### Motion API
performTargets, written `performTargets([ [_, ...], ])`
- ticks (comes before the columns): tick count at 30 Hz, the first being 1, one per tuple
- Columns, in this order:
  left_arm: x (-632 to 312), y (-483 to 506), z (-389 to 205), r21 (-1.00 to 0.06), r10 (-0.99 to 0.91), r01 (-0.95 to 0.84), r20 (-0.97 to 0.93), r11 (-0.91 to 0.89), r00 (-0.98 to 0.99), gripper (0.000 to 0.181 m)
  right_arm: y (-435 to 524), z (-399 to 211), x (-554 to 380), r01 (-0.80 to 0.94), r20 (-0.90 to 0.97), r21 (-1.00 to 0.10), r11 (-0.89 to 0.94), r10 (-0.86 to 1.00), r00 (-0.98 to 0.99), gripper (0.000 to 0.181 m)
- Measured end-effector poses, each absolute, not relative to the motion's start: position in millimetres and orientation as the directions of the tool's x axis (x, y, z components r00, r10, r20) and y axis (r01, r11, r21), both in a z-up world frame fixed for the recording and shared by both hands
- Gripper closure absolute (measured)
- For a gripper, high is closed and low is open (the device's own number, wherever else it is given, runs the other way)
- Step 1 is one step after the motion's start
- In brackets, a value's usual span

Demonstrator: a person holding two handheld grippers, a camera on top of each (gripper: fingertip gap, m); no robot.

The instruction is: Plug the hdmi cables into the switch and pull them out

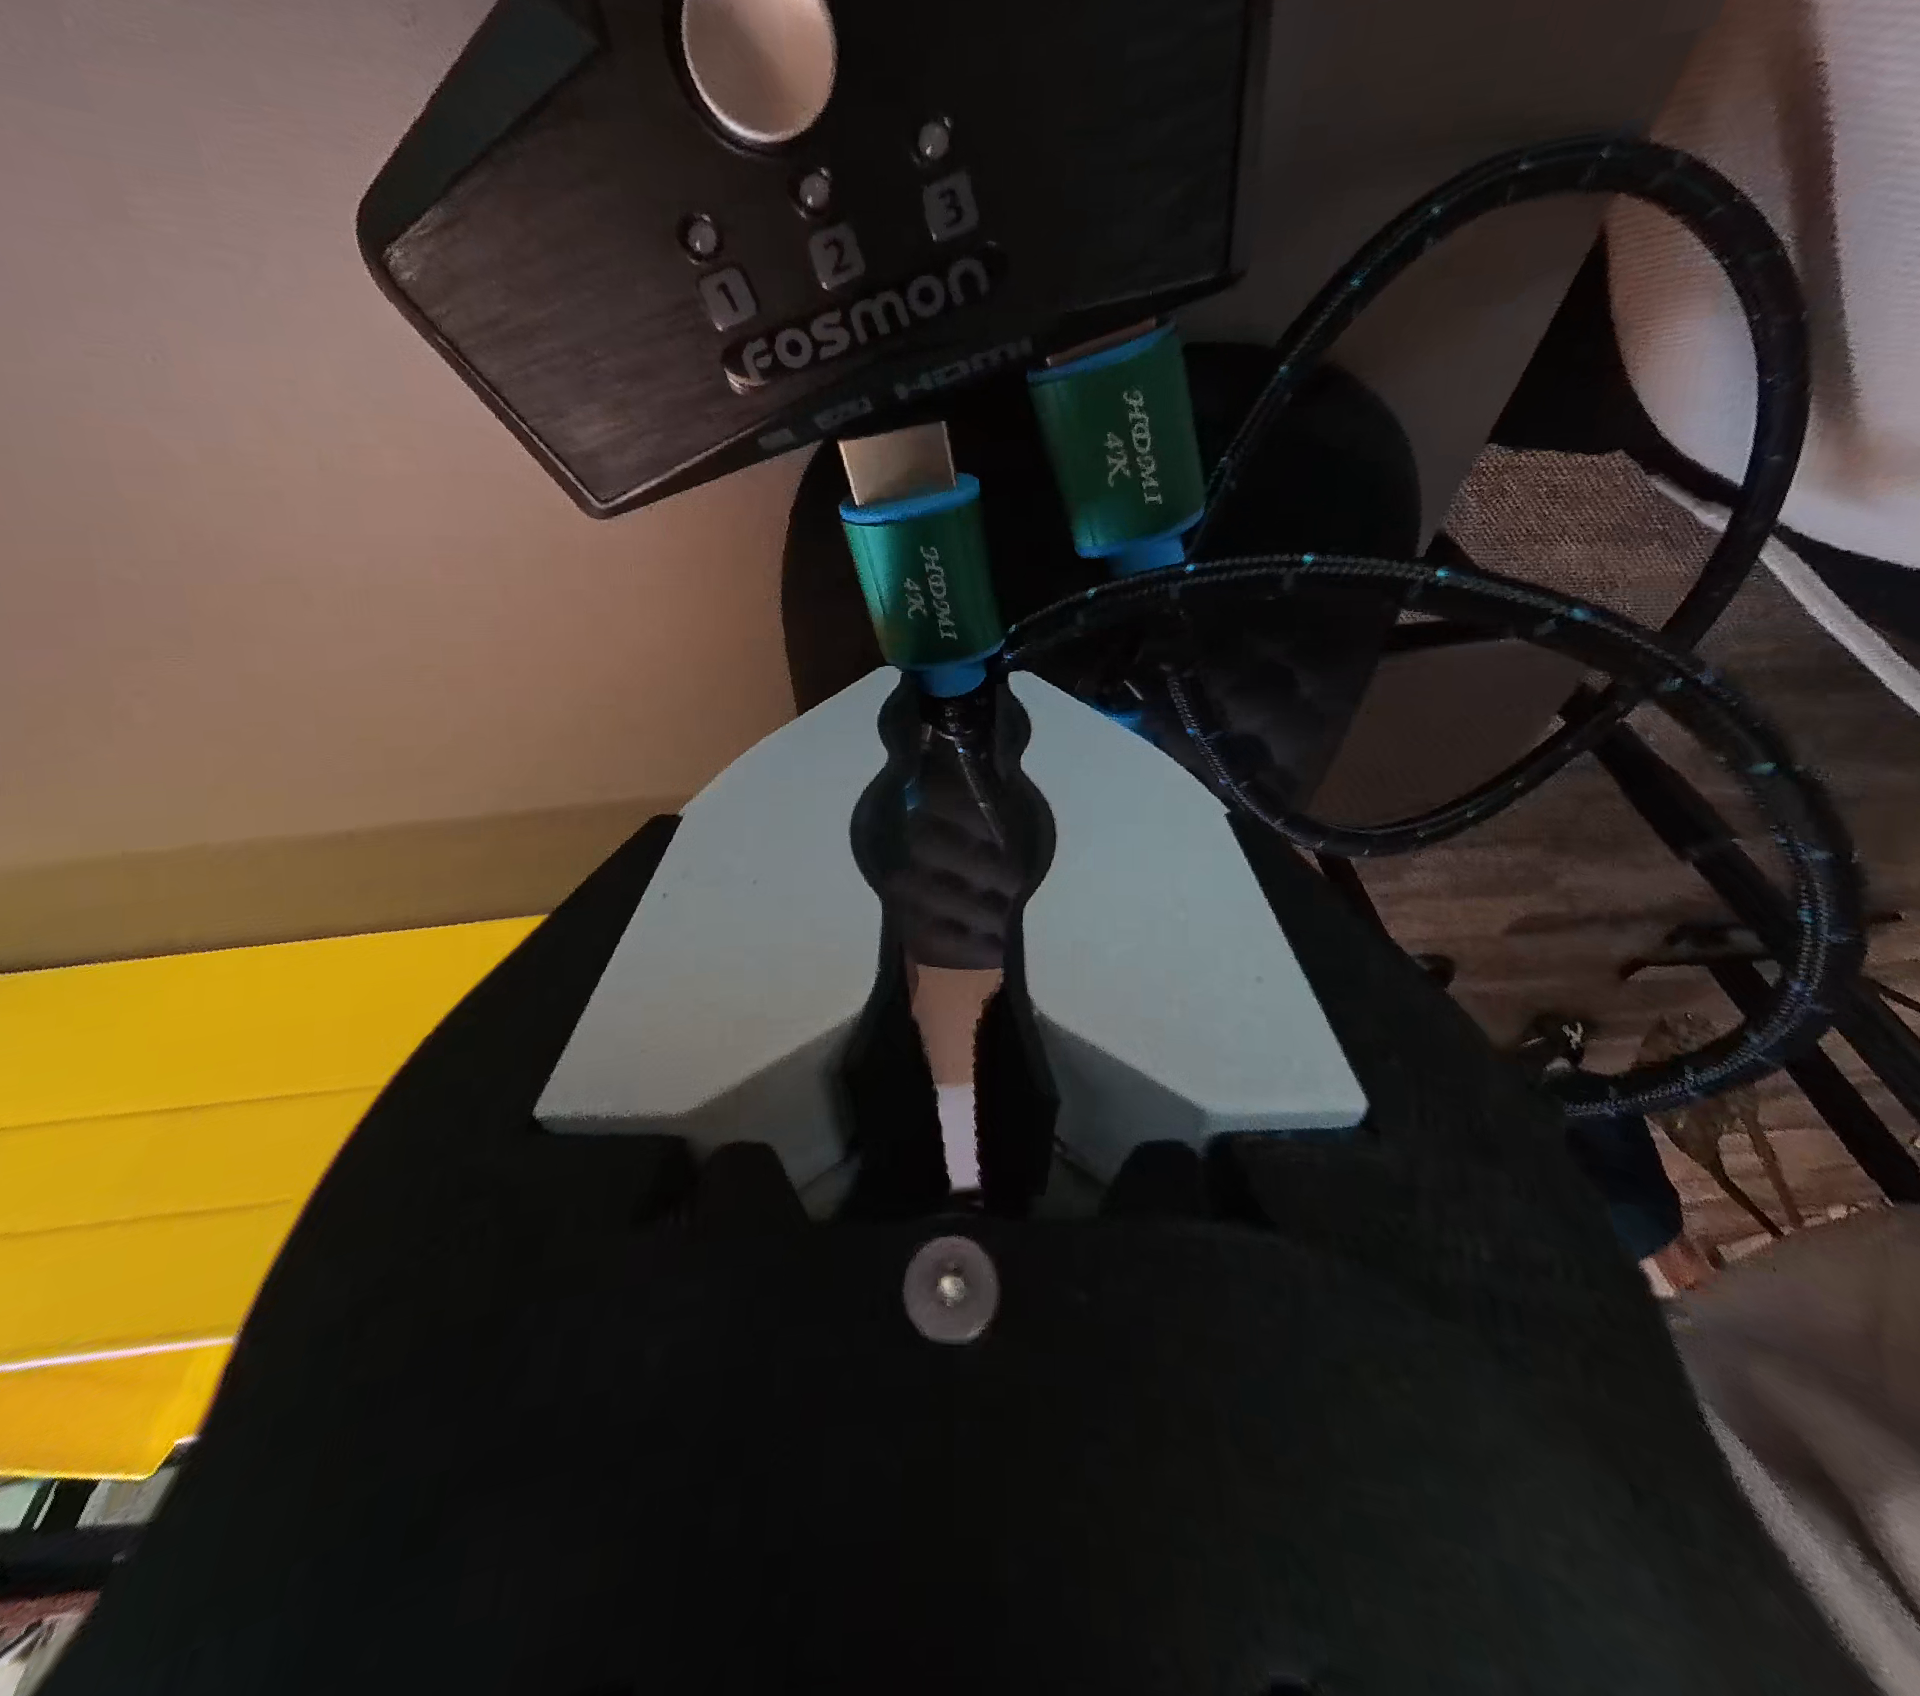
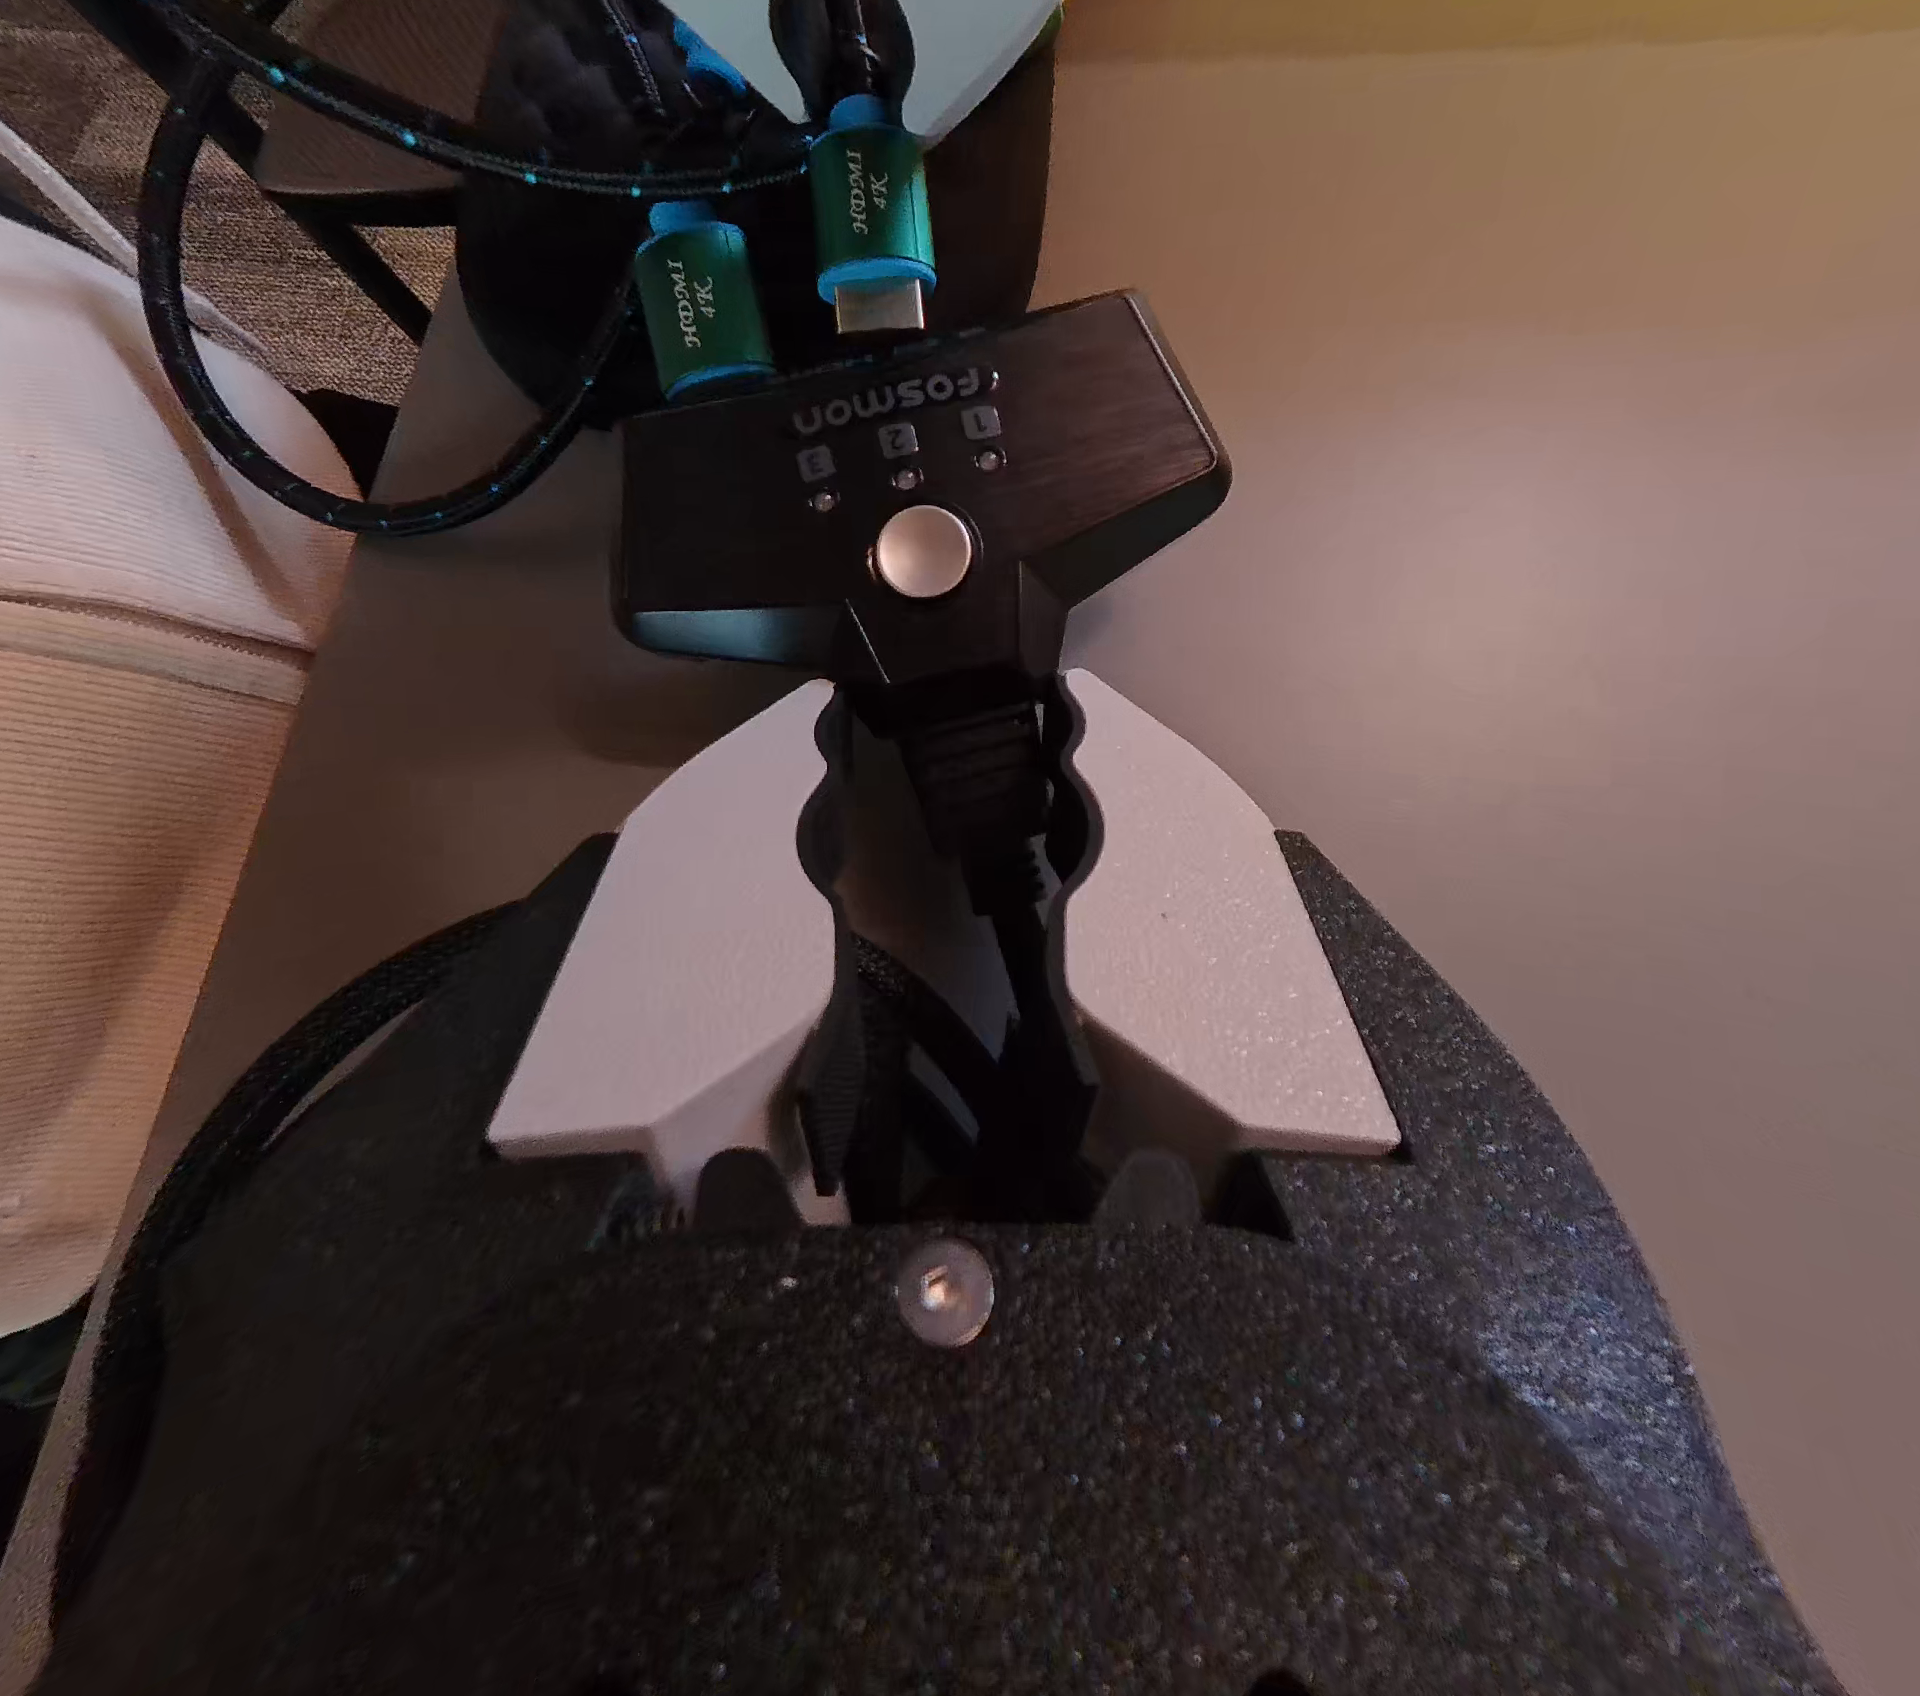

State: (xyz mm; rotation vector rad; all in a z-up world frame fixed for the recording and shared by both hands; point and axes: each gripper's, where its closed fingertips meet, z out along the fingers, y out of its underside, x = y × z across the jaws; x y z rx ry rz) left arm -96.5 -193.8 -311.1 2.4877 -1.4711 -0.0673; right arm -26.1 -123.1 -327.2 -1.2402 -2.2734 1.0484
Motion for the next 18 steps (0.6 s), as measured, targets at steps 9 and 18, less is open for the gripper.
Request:
performTargets([
  [9,-109,-181,-317,0.329,-0.854,-0.822,0.079,-0.465,0.515,0.168,-118,-322,-30,0.593,-0.081,-0.761,0.262,0.869,-0.488,0.146],
  [18,-111,-173,-321,0.327,-0.878,-0.829,-0.01,-0.454,0.478,0.168,-113,-324,-30,0.603,-0.071,-0.751,0.269,0.875,-0.479,0.146],
])
